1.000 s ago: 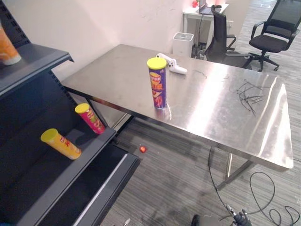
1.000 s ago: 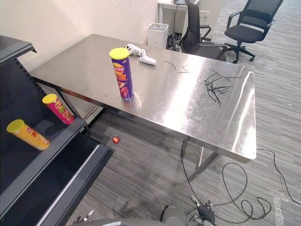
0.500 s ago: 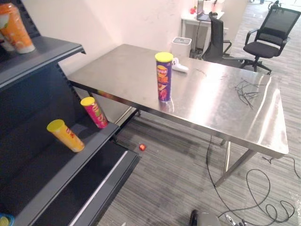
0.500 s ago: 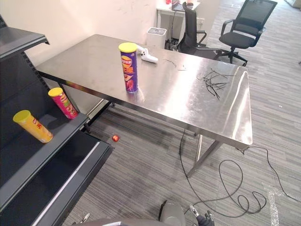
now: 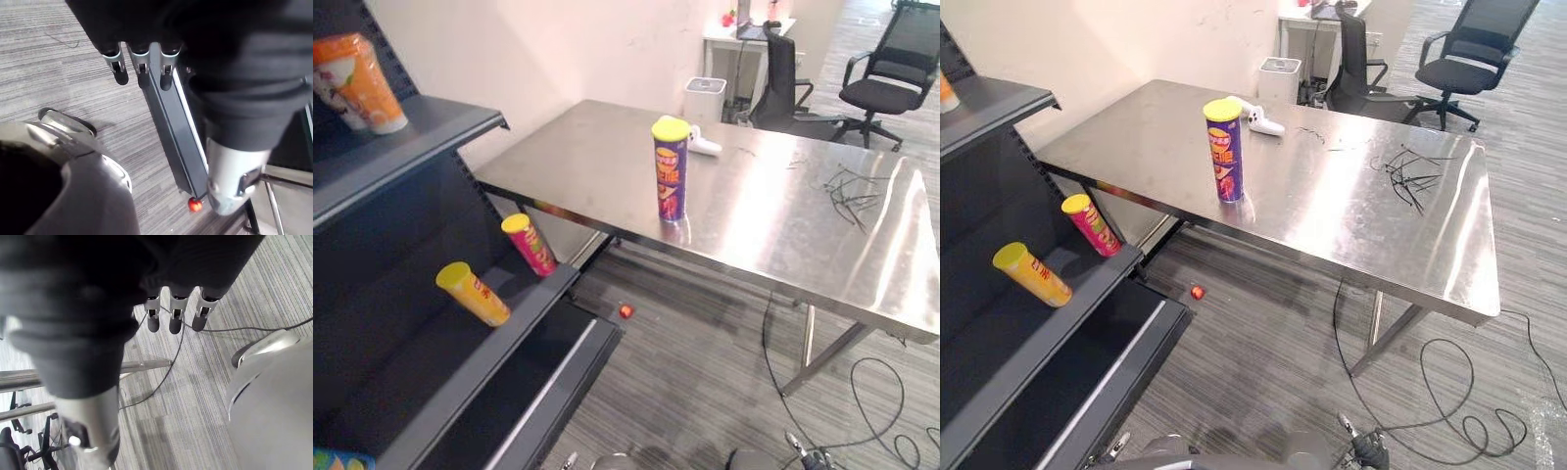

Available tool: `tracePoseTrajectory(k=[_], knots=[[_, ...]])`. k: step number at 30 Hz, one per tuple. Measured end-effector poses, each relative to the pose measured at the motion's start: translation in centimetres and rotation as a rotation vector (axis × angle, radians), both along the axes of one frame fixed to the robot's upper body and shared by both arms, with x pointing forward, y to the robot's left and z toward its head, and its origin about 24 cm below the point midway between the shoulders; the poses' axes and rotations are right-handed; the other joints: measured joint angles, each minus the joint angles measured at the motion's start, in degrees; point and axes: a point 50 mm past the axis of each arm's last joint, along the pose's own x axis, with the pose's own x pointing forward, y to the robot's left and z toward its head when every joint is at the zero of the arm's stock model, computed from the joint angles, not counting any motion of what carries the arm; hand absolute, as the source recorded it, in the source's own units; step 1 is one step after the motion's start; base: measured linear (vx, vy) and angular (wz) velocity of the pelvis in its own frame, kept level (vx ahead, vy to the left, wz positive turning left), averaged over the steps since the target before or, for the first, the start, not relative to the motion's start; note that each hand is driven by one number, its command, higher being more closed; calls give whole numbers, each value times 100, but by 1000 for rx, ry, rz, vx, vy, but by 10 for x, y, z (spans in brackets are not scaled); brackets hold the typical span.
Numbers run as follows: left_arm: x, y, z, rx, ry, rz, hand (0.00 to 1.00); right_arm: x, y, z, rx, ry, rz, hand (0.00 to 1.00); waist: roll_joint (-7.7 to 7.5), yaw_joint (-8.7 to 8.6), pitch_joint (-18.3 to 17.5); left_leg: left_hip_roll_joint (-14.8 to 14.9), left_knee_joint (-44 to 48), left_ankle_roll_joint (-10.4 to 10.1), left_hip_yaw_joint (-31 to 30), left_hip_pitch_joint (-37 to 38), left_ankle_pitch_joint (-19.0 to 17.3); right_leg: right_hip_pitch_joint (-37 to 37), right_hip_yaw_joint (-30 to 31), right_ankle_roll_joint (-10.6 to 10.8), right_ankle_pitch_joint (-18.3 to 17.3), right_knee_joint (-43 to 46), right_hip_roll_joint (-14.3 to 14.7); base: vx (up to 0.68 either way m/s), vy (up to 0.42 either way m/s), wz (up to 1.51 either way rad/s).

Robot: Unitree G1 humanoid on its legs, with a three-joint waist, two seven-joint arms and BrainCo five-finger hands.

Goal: Put the gum and the chips on the shelf.

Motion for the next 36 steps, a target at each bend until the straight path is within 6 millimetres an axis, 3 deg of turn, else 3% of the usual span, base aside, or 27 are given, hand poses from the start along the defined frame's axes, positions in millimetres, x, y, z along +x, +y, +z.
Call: tracePoseTrajectory(k=[4, 8, 11, 13, 14, 18, 22, 27, 28, 30, 32, 36], knots=[[-2, -2, -2, -9, 33, -60, 0, -16, -2, -5, 7, 64, -55, 0, 55, -24, -50, -196, -117, 45, -324, 219, 31, 223, 125, 107, 227, -449, -30, 172, 106, -27], [-5, 7, -3, 3, 54, -109, 0, -28, 5, -11, 34, 120, -80, 0, -61, -130, -156, -292, -423, 89, -323, 379, 57, 472, 97, 120, 576, -1090, -47, 90, 80, -14], [-3, 16, -1, 19, 47, -143, 0, -32, 13, -14, 51, 147, -93, 0, -258, -118, -142, -325, -457, 116, -350, 347, 74, 595, -6, 115, 784, -1438, -62, -8, 47, 0], [-4, 18, 0, 23, 48, -149, 0, -33, 13, -14, 45, 161, -122, 0, -291, -107, -167, -340, -504, 124, -363, 313, 79, 610, -37, 127, 852, -1574, -67, -51, 15, 5], [-3, 19, 0, 26, 49, -163, 0, -33, 12, -13, 34, 159, -158, 0, -349, -108, -204, -343, -517, 135, -436, 271, 85, 605, -83, 122, 884, -1617, -67, -55, -9, 13], [-1, 20, 0, 31, 46, -177, 0, -33, -1, -9, -9, 149, -331, 0, -346, -56, -201, -322, -609, 158, -465, 260, 140, 609, -153, 105, 969, -1762, -42, -68, -31, 2], [-1, 21, 1, 29, 40, -173, 0, -27, -31, 5, -104, 71, -595, 0, -401, -18, -189, -235, -608, 125, -442, 262, 125, 614, -126, 41, 990, -1837, 45, -42, -37, -7], [-3, 24, 3, 30, 19, -155, 0, -6, -96, 56, -351, -172, -842, 0, -476, 17, -229, -168, -608, 81, -405, 258, 97, 634, -105, 7, 1029, -1948, 112, 15, -13, -5], [-3, 24, 4, 31, 13, -156, 0, 4, -114, 80, -425, -285, -898, 0, -502, 21, -246, -149, -604, 76, -391, 259, 93, 644, -106, 44, 1059, -1958, 124, 60, -1, -3], [-4, 25, 5, 33, 8, -157, 0, 16, -127, 107, -494, -414, -912, 0, -522, 20, -270, -121, -607, 72, -377, 268, 89, 639, -106, 54, 1065, -1963, 130, 60, -3, -3], [-3, 25, 5, 28, 10, -159, 0, 40, -138, 152, -576, -617, -887, 0, -551, 22, -293, -106, -610, 66, -363, 256, 80, 619, -108, 61, 1071, -1962, 140, 61, 1, -2], [-2, 28, 7, 28, 10, -166, 0, 73, -138, 205, -681, -851, -753, 0, -648, 30, -343, -125, -600, 58, -373, 168, 71, 560, -114, 61, 1072, -1965, 157, 46, 8, 0]])
